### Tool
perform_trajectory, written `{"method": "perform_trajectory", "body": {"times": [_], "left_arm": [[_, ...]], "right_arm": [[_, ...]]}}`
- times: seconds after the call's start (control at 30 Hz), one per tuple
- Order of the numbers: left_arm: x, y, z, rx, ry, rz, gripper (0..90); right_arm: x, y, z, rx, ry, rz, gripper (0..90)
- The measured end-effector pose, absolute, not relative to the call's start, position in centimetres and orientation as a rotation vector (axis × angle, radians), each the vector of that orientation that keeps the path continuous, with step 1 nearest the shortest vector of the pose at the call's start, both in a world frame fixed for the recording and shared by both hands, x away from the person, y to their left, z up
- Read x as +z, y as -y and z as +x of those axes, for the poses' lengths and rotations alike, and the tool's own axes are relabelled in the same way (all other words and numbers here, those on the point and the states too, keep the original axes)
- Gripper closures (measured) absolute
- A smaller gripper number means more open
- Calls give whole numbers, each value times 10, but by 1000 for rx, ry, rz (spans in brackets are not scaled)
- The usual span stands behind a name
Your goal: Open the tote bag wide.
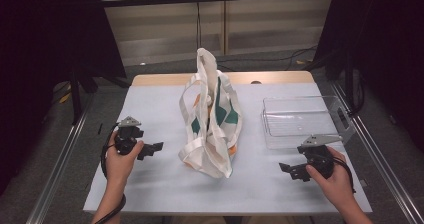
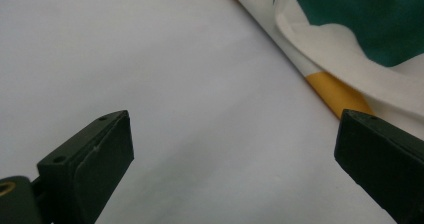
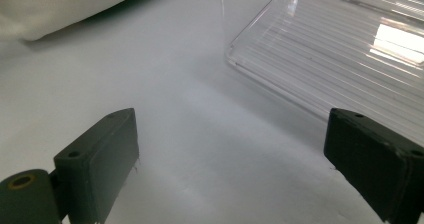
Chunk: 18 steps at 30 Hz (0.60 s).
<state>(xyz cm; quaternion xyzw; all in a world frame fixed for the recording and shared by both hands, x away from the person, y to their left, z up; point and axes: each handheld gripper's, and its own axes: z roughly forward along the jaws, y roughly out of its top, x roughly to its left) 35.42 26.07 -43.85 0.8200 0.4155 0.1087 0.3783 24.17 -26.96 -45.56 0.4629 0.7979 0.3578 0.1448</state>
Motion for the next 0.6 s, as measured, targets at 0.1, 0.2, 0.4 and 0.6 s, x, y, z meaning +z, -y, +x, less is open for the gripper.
{"method": "perform_trajectory", "body": {"times": [0.1,0.2,0.4,0.6], "left_arm": [[-437,-261,355,245,-1065,2074,22],[-436,-261,355,252,-1055,2102,22],[-435,-264,354,264,-1067,2088,22],[-431,-260,354,249,-1050,2105,23]], "right_arm": [[-455,269,241,1025,-2300,1338,69],[-454,268,242,1022,-2307,1324,69],[-453,266,243,1030,-2312,1337,69],[-449,265,245,1038,-2310,1335,70]]}}
